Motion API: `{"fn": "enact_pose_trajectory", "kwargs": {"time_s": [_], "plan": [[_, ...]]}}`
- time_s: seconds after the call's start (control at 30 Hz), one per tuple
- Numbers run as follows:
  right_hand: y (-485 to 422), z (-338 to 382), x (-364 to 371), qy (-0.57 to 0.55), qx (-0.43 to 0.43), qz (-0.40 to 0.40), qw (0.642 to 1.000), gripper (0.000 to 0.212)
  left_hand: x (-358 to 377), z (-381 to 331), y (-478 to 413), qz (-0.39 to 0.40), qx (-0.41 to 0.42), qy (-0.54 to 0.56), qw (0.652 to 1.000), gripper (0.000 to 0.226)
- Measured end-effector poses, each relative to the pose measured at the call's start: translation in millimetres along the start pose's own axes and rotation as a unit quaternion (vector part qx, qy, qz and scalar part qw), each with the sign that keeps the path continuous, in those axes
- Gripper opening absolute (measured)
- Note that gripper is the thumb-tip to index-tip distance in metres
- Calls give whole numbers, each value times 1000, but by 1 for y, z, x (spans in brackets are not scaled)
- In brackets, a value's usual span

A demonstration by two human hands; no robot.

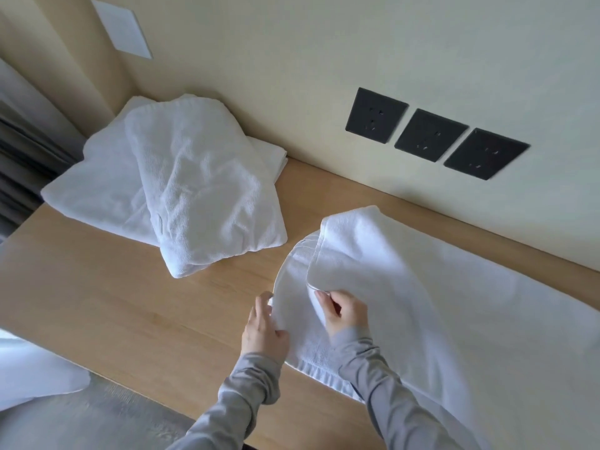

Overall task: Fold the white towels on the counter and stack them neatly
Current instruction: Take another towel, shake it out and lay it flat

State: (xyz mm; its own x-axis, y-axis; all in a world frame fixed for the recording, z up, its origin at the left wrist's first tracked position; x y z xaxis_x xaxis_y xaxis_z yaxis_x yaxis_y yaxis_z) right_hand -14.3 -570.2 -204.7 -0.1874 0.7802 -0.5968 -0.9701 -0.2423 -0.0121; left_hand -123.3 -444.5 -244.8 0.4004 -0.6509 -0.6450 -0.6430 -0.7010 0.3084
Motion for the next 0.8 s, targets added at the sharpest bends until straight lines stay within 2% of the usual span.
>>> {"fn": "enact_pose_trajectory", "kwargs": {"time_s": [0.07,0.13,0.27,0.33,0.47,0.57,0.63,0.8], "plan": [[-4,9,-11,-24,-6,-51,998,32,-10,5,1,-22,-49,42,998,55],[-1,24,-17,-38,-36,-78,996,32,-12,4,6,-15,-96,112,989,34],[24,46,-2,-9,-95,-25,995,20,-8,-16,25,25,-138,316,938,15],[33,46,-1,1,-110,-29,994,17,-5,-26,32,42,-141,360,921,21],[41,53,-11,35,-168,-34,985,23,-10,-36,31,59,-152,413,896,33],[43,57,-12,45,-184,-12,982,13,-13,-49,31,104,-173,460,865,27],[43,58,-13,39,-188,-2,981,18,-15,-54,29,131,-190,480,846,23],[51,50,-8,39,-205,33,977,35,-15,-59,30,177,-242,510,807,34]]}}
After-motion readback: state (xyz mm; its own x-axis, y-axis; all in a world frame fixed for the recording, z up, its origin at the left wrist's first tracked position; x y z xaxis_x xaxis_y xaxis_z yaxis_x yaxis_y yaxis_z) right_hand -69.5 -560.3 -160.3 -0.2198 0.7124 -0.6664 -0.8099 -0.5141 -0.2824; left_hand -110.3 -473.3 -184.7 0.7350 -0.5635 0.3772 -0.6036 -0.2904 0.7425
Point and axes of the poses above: each hand's wrist, its own y-axis away from the middle knuckle, its own x-axis out of the palm, z = x × y, the point moved 6 cm from there along -y, towards the middle knuckle, and after that the axes turned 5 degrees about -z, right-handed, at the moved point
